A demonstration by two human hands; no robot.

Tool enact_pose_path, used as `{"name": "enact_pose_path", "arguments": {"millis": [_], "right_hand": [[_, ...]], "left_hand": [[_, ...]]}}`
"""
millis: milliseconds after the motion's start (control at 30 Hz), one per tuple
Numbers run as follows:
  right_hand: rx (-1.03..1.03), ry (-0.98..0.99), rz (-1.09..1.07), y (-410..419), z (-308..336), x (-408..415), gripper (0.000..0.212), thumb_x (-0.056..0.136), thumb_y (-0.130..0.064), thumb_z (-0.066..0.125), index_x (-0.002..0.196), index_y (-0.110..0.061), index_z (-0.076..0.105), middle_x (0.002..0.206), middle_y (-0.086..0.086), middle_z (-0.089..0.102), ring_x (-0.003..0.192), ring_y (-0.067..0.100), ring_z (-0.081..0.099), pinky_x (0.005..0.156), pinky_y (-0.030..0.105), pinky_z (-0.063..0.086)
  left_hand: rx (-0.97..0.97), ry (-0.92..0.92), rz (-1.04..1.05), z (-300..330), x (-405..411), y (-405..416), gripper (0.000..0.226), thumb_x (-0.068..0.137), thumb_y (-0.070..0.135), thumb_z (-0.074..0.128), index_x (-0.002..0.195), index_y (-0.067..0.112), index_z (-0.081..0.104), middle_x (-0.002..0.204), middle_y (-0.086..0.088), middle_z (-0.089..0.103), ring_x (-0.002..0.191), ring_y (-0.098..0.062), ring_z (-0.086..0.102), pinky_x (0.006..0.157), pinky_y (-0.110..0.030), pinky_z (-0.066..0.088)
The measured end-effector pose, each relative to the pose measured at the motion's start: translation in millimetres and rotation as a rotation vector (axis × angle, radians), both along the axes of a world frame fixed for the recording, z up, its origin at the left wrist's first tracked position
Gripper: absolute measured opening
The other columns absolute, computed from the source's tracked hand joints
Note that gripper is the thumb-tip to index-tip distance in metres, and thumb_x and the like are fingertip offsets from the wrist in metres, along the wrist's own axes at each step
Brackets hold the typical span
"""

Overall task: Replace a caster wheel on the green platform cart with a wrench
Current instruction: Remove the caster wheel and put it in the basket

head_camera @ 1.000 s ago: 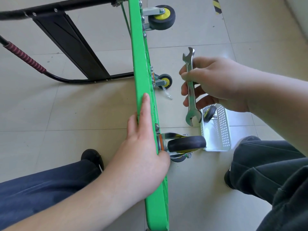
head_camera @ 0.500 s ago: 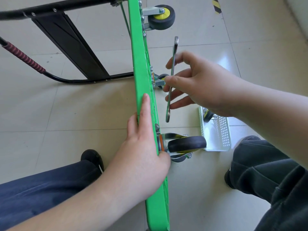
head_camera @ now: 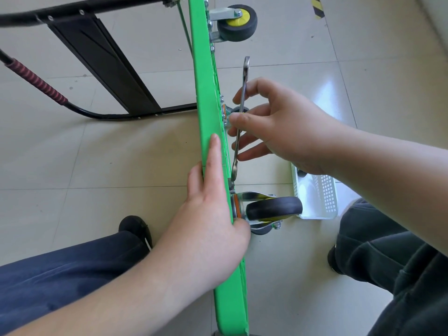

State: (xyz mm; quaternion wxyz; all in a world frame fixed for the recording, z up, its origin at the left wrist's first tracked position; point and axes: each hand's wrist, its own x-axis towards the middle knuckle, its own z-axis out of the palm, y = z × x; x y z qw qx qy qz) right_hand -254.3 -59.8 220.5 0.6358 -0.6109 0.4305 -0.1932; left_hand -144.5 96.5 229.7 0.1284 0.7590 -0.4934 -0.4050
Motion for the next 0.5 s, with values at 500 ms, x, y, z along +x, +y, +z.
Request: {"name": "enact_pose_path", "arguments": {"millis": [500], "right_hand": [[0.035, -0.007, 0.015, 6.4, -3.0, 2.9, 0.02, 0.1, -0.018, 0.066, 0.118, -0.009, 0.063, 0.097, 0.012, 0.074, 0.093, 0.033, 0.075, 0.076, 0.045, 0.065]], "left_hand": [[-0.01, 0.07, 0.073, 0.7, -0.8, 2.7, 0.122, 0.091, 0.024, 0.065, 0.138, 0.065, -0.04, 0.16, 0.037, -0.001, 0.121, -0.015, 0.056, 0.077, -0.026, 0.041]]}}
